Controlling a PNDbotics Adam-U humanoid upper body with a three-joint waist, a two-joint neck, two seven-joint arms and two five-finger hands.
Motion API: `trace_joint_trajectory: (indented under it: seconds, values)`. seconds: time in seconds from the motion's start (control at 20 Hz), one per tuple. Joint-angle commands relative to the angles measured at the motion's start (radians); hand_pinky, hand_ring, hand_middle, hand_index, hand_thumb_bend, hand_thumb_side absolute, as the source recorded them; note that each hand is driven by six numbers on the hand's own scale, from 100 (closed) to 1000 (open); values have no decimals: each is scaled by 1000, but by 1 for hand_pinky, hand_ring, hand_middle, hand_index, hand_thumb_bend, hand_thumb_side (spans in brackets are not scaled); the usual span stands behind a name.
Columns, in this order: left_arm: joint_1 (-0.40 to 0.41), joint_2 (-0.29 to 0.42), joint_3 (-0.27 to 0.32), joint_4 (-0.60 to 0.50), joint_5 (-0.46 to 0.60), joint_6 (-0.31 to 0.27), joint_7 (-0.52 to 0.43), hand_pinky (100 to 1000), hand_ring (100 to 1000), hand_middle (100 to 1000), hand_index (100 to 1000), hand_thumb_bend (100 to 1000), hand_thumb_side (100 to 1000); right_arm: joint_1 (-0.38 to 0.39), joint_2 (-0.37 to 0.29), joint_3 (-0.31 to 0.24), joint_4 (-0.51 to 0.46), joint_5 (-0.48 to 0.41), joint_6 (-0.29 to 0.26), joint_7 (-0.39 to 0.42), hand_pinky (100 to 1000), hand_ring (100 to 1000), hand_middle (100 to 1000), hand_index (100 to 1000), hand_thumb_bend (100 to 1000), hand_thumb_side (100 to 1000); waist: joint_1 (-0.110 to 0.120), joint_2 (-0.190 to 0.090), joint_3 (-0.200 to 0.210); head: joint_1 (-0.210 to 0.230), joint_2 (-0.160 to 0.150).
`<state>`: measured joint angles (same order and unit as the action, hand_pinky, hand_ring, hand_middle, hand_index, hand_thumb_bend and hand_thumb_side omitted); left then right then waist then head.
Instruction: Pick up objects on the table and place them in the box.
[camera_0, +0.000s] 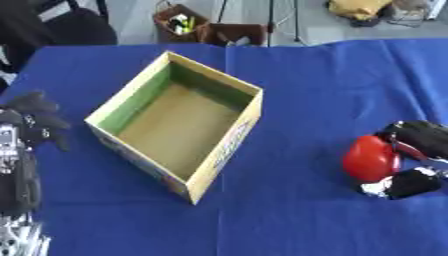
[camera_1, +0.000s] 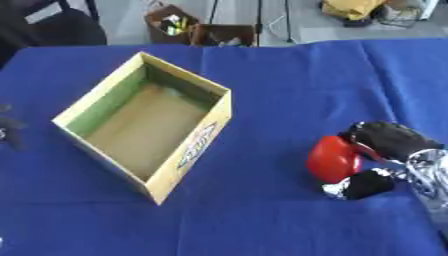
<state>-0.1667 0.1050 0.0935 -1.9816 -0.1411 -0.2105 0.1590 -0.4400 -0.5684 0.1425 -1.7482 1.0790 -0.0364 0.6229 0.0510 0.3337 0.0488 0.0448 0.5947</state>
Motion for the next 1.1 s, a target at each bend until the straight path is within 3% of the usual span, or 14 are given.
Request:
trace_joint_trajectory:
  seconds: [0.05,0.5,0.75,1.0,1.05,1.1]
  values:
    - [-6,9,5,-18,-1,0,-3,289,497,571,750,100,932,-21,-18,-8,-32,-14,14,-42,358,450,440,672,100,769,-4,-16,0,-2,-12]
    - [-4,9,3,-18,-1,2,-6,289,497,571,750,100,931,-107,-52,12,-36,-15,25,-165,330,435,400,607,100,866,-9,-19,4,-2,-7]
    - [1,11,0,-18,1,3,-10,289,497,571,750,100,931,-232,-81,43,-20,-39,11,-214,316,420,364,580,100,897,-14,-24,16,-5,1]
    - [3,11,-2,-18,2,4,-13,288,497,571,749,100,932,-368,-65,77,15,-104,-7,-227,305,407,341,568,100,900,-19,-28,30,-10,6]
    - [4,11,-3,-18,3,5,-14,288,497,571,749,100,932,-398,-57,85,27,-115,-12,-228,305,407,340,568,100,1000,-21,-28,33,-11,7]
    - [4,11,-3,-18,3,5,-15,288,497,571,749,100,933,-426,-48,93,41,-124,-17,-227,306,407,340,568,100,902,-22,-28,36,-12,8]
